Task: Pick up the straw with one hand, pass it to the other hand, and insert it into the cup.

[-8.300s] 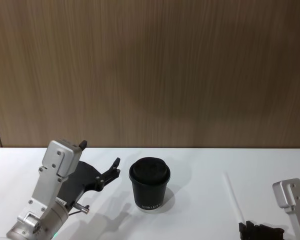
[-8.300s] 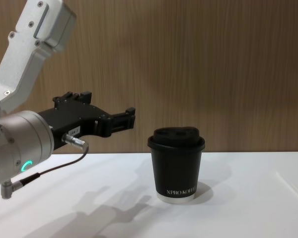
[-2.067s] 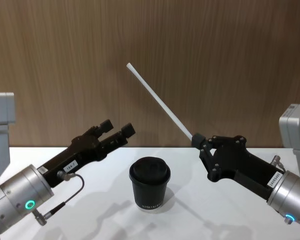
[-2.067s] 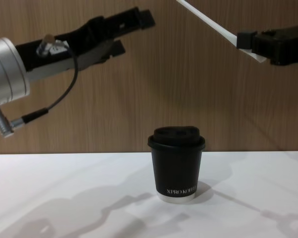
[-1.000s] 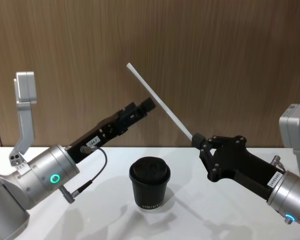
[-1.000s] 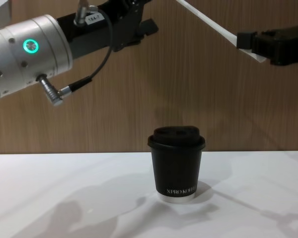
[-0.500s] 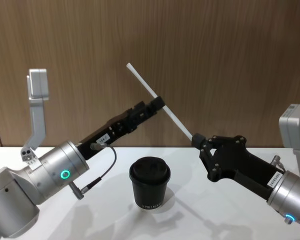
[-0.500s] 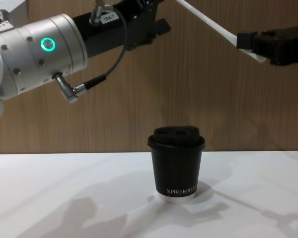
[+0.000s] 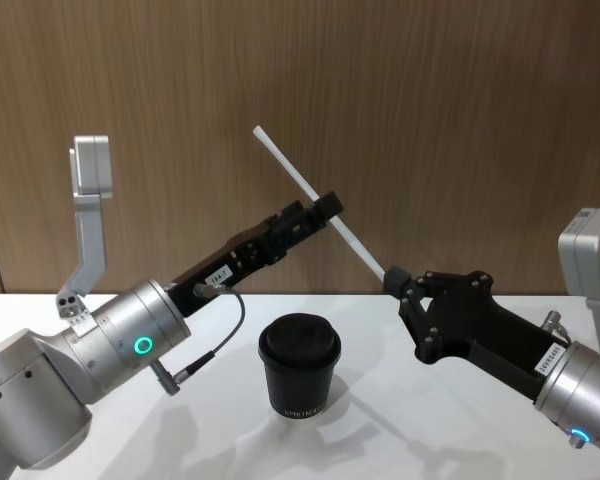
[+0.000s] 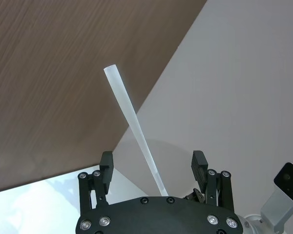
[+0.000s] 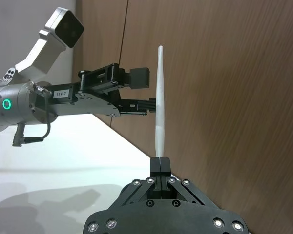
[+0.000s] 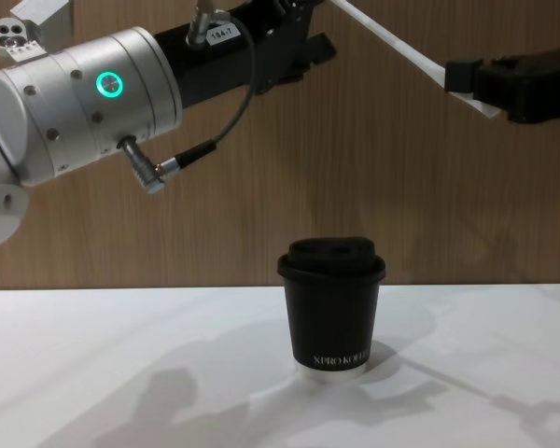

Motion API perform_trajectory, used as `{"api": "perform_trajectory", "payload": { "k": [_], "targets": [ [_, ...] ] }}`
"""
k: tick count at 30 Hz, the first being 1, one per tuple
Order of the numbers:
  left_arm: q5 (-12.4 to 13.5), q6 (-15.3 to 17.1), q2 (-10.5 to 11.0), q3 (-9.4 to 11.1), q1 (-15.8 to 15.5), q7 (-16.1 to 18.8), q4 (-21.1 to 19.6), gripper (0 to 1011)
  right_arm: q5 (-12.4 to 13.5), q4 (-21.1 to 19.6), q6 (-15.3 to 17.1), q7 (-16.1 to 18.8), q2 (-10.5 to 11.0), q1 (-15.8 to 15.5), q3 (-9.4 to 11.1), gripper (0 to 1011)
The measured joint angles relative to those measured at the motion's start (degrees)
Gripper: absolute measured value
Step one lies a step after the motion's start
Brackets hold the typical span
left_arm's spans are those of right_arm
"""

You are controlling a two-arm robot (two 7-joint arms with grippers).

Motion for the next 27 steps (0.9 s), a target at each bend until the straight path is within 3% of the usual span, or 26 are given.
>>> {"api": "perform_trajectory", "payload": {
  "k": [27],
  "targets": [
    [-1.04,-0.83,-0.75,1.97,-2.67,-0.71,3.77,1003,0.0,0.0,0.0,0.0,0.0,0.0,0.0,4]
  ]
}}
